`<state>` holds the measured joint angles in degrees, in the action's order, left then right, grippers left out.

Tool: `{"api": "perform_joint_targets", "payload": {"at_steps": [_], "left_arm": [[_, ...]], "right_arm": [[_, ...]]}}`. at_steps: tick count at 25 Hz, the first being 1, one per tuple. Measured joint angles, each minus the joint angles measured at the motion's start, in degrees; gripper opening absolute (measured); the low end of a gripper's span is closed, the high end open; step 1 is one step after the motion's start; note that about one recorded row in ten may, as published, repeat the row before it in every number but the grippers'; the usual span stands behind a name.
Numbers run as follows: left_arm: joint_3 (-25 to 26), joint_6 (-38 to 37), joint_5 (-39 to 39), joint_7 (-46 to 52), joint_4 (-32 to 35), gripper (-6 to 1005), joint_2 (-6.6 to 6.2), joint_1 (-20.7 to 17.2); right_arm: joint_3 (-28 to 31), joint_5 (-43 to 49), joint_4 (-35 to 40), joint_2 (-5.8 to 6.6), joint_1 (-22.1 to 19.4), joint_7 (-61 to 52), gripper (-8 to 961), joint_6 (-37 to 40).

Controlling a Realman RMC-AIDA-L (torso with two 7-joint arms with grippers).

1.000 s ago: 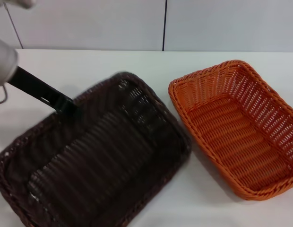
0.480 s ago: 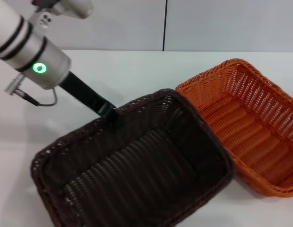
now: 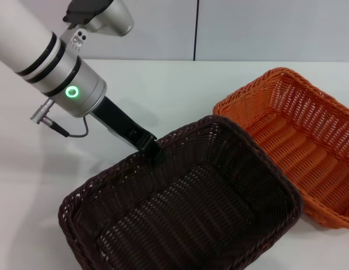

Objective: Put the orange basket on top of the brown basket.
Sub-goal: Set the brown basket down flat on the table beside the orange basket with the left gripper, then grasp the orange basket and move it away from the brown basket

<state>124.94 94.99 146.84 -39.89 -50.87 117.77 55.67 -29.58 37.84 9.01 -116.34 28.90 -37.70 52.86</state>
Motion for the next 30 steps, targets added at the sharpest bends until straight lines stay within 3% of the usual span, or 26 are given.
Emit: {"api": "perform_joint_targets", "payload": {"at_steps": [4,8,9,10,12,13,14,15,18,19,20,23,24,25,29,30], "left_arm": [[0.2,0.0,-0.8,0.2,-0.4,337,0.0,-1.1],[0.2,-0.6,-3.2,0.0,-1.4,353,-0.11,-2.3],[0.2,-0.9,-4.0,-0.1,-2.3,357,-0.13,-2.9],[0.2,-0.9,-4.0,-0.1,-2.3,360,-0.13,-2.9],[0.3,-1.3,-5.2,-0.1,-3.6,368,-0.14,-3.8],[0.3,-1.5,-5.7,-0.2,-4.0,372,-0.18,-4.1],[0.4,-2.1,-6.9,-0.3,-5.1,411,-0.3,-4.9],[0.4,-2.1,-6.9,-0.3,-5.1,449,-0.3,-4.9],[0.4,-3.2,-9.2,-1.2,-6.1,565,-0.45,-6.1],[0.6,-3.6,-10.2,-1.7,-6.3,604,-0.49,-6.5],[0.9,-3.8,-10.9,-2.3,-6.4,650,-0.51,-6.7],[2.2,-4.0,-12.3,-4.2,-6.5,788,-0.52,-7.3],[3.0,-4.3,-12.6,-5.1,-6.3,834,-0.53,-7.6],[3.0,-4.3,-12.6,-5.1,-6.3,846,-0.53,-7.6],[3.5,-5.2,-12.6,-7.0,-5.4,859,-0.56,-8.4],[3.5,-5.2,-12.6,-7.0,-5.4,859,-0.56,-8.4]], "right_arm": [[-3.4,0.1,0.7,0.78,-0.6,-2.3,832,-0.1],[-8.5,4.4,3.2,2.76,-2.2,-14.2,831,-0.6],[-9.9,9.7,5.4,3.93,-3.0,-21.4,831,-0.7],[-9.9,9.7,5.4,3.93,-3.0,-21.4,831,-0.7],[-11.0,18.0,8.7,5.53,-3.8,-31.4,831,-0.3],[-11.3,23.7,10.8,6.48,-4.2,-37.4,831,0.5],[-11.3,34.2,14.7,8.25,-4.8,-49.6,831,3.1],[-11.3,34.2,14.7,8.25,-4.8,-49.6,831,3.1],[-10.0,51.6,22.8,11.2,-5.5,-69.1,831,11.6],[-7.5,60.7,27.8,12.54,-5.5,-78.1,831,18.0],[-7.5,60.7,27.8,12.54,-5.5,-78.1,831,18.0],[0.1,76.9,37.8,13.9,-4.1,-90.9,831,30.9],[4.6,86.6,43.9,14.77,-2.5,-96.8,831,39.4],[4.6,86.6,43.9,14.77,-2.5,-96.8,831,39.4],[12.2,101.9,52.3,17.25,2.4,-102.3,832,53.9],[12.2,101.9,52.3,17.25,2.4,-102.3,832,53.9]]}}
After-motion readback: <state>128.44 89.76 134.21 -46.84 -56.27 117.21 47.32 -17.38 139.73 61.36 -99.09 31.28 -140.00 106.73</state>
